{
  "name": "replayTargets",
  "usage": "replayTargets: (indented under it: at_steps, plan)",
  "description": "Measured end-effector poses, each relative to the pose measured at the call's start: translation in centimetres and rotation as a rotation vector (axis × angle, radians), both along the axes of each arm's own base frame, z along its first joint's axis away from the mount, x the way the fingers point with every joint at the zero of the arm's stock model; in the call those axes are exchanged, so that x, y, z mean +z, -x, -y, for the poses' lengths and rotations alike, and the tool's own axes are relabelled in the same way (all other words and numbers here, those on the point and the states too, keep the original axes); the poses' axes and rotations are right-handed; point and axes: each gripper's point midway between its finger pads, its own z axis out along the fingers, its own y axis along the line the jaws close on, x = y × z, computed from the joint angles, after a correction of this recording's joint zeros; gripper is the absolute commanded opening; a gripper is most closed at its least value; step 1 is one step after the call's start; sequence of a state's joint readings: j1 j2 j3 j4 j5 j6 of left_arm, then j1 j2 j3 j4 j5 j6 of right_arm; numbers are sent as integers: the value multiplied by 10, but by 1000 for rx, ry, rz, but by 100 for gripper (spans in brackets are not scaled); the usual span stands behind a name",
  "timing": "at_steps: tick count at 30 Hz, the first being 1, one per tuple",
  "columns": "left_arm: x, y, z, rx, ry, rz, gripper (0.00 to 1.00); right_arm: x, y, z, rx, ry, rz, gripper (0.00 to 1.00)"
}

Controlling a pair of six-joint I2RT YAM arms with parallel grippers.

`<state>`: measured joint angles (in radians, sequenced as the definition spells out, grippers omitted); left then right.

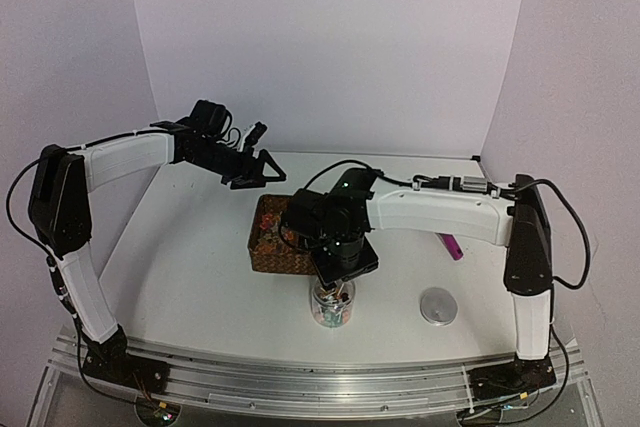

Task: Pack the candies
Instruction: Place the packing bottle at the center of the board, then pick up the bottle lid at the center of the board.

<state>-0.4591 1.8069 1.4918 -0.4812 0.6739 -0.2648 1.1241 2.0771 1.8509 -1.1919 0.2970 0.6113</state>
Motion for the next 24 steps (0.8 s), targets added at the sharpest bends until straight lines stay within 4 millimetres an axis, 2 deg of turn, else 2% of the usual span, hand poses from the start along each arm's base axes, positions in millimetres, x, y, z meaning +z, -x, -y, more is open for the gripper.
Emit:
replayTargets:
  at_steps: [1, 2, 4, 6, 8, 9, 10, 12, 14, 16, 18, 20, 24]
  plan:
    - [0, 0, 0, 0, 0, -1, 83, 7, -3, -4, -4, -24, 9, 84]
    - [0, 0, 0, 1, 0, -2, 82, 14, -6, -6, -9, -48, 18, 96]
    - [-1, 0, 0, 1, 0, -3, 83, 29, -10, -5, -37, -101, 32, 98]
    - [-1, 1, 0, 1, 1, -6, 83, 50, -19, 9, -103, -172, 53, 98]
    - [-1, 1, 0, 0, 2, -8, 82, 70, -31, 33, -197, -252, 76, 98]
    - [-2, 1, 0, -1, 2, -9, 82, 79, -37, 51, -259, -294, 89, 98]
    - [-1, 1, 0, -1, 2, -9, 83, 85, -43, 74, -333, -329, 99, 98]
    - [-1, 1, 0, -2, 2, -9, 83, 89, -49, 132, -520, -369, 113, 98]
    - [-2, 1, 0, -2, 2, -9, 83, 74, -46, 177, -680, -366, 102, 98]
    - [-1, 1, 0, -3, 1, -7, 83, 41, -24, 202, -769, -302, 30, 98]
    - [-2, 1, 0, -5, 0, -4, 83, 2, 4, 212, -804, -209, -77, 98]
    - [-2, 1, 0, -6, 0, -4, 83, -26, 24, 219, -822, -131, -154, 98]
    - [-4, 3, 0, -6, -2, -11, 83, -44, 37, 221, -832, -113, -207, 98]
